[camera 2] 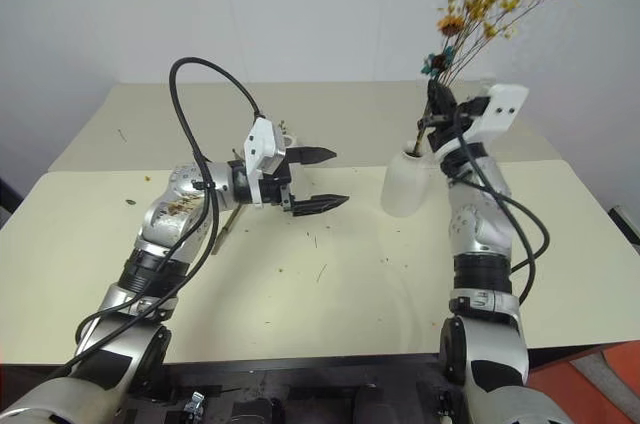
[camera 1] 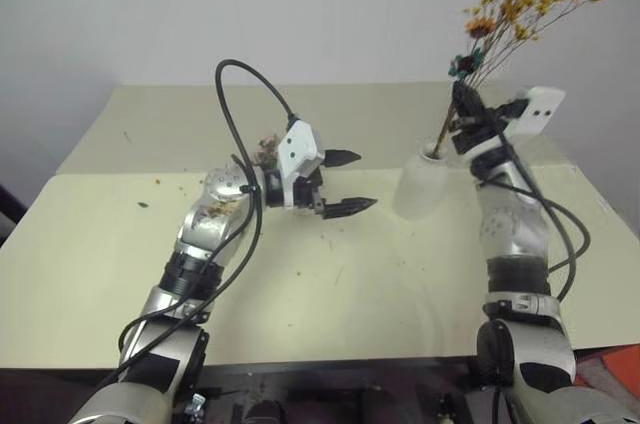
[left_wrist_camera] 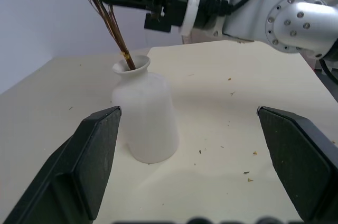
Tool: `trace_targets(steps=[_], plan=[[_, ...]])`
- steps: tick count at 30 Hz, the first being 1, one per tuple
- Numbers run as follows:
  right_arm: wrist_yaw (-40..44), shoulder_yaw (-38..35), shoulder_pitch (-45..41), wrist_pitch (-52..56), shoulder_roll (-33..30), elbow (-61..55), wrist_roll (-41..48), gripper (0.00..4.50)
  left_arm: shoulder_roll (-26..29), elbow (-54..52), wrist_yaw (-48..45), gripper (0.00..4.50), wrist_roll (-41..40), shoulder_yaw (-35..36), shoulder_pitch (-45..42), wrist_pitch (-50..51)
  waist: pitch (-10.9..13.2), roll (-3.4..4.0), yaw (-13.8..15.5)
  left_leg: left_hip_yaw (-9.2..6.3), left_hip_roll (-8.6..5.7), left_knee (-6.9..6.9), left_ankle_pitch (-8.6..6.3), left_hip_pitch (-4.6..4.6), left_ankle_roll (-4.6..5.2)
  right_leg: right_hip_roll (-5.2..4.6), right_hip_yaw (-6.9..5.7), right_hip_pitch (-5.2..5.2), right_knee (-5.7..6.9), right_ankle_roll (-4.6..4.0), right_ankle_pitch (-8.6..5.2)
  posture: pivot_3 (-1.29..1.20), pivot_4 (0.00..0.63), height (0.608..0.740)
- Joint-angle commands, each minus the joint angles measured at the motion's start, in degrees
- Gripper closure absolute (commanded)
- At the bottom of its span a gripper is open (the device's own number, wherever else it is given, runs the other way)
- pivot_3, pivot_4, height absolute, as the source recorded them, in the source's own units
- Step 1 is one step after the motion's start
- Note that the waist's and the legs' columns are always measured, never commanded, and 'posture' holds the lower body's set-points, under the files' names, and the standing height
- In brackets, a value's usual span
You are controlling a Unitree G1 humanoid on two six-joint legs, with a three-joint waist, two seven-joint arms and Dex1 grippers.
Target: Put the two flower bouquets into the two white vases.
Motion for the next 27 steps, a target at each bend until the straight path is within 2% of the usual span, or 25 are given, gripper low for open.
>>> trace_targets(steps=[1, 3, 6, 16, 17, 27], plan=[[0.3, -0.5, -0.4, -2.9, -0.2, -3.6, 0.2, 4.47, 0.0, -1.0, 0.0, 0.0, -0.2, 0.4, 0.2, -0.9, 0.0, 0.0, 0.0, 0.0, 0.0, 0.0, 0.0, 0.0, 0.0, 0.0, 0.0, 0.0, -0.01, 0.0, 0.0, 0.0, 0.15, 0.74], [0.7, -0.7, 0.3, -2.8, -0.1, -4.3, 0.9, 4.47, 0.1, -1.0, 0.0, 0.0, -0.3, 0.5, 0.4, -1.2, 0.0, 0.0, 0.0, 0.0, 0.0, 0.0, 0.0, -0.01, 0.0, 0.0, 0.0, 0.0, -0.02, 0.0, 0.0, 0.0, 0.15, 0.74], [1.4, -0.5, 1.6, -2.4, -0.1, -6.1, 1.6, 3.71, 0.1, -1.2, 0.2, 0.0, -0.3, 0.7, 0.6, -1.4, 0.0, 0.0, 0.1, 0.0, 0.0, 0.0, 0.0, 0.0, 0.0, 0.0, -0.01, 0.01, -0.02, 0.0, 0.0, 0.0, 0.15, 0.74], [-2.2, 1.2, 5.9, 2.5, -0.9, -14.1, -0.5, 0.14, 0.2, -0.7, 0.4, 0.0, 0.1, 0.5, 1.7, -2.0, 0.0, 0.0, 0.1, 0.0, 0.0, 0.0, 0.0, 0.0, 0.0, 0.0, -0.01, 0.0, 0.0, 0.0, 0.0, 0.0, 0.15, 0.74], [-3.4, 1.5, 6.2, 3.5, -1.6, -14.4, -1.7, 0.02, 0.2, -0.2, 0.3, 0.0, 0.1, 0.5, 1.3, -2.2, 0.0, 0.0, 0.2, -0.01, 0.0, 0.0, 0.0, 0.0, 0.0, 0.0, -0.01, 0.01, -0.01, 0.0, 0.0, 0.0, 0.15, 0.74], [-8.7, 0.5, 9.6, 10.7, -4.7, -18.8, -3.1, 0.02, -0.1, 1.6, 0.0, 0.0, 0.5, 0.2, 0.2, -2.8, 0.0, 0.0, 0.1, 0.0, 0.0, 0.0, 0.0, -0.01, 0.0, 0.0, -0.01, 0.01, -0.02, 0.0, 0.0, 0.0, 0.15, 0.74]])
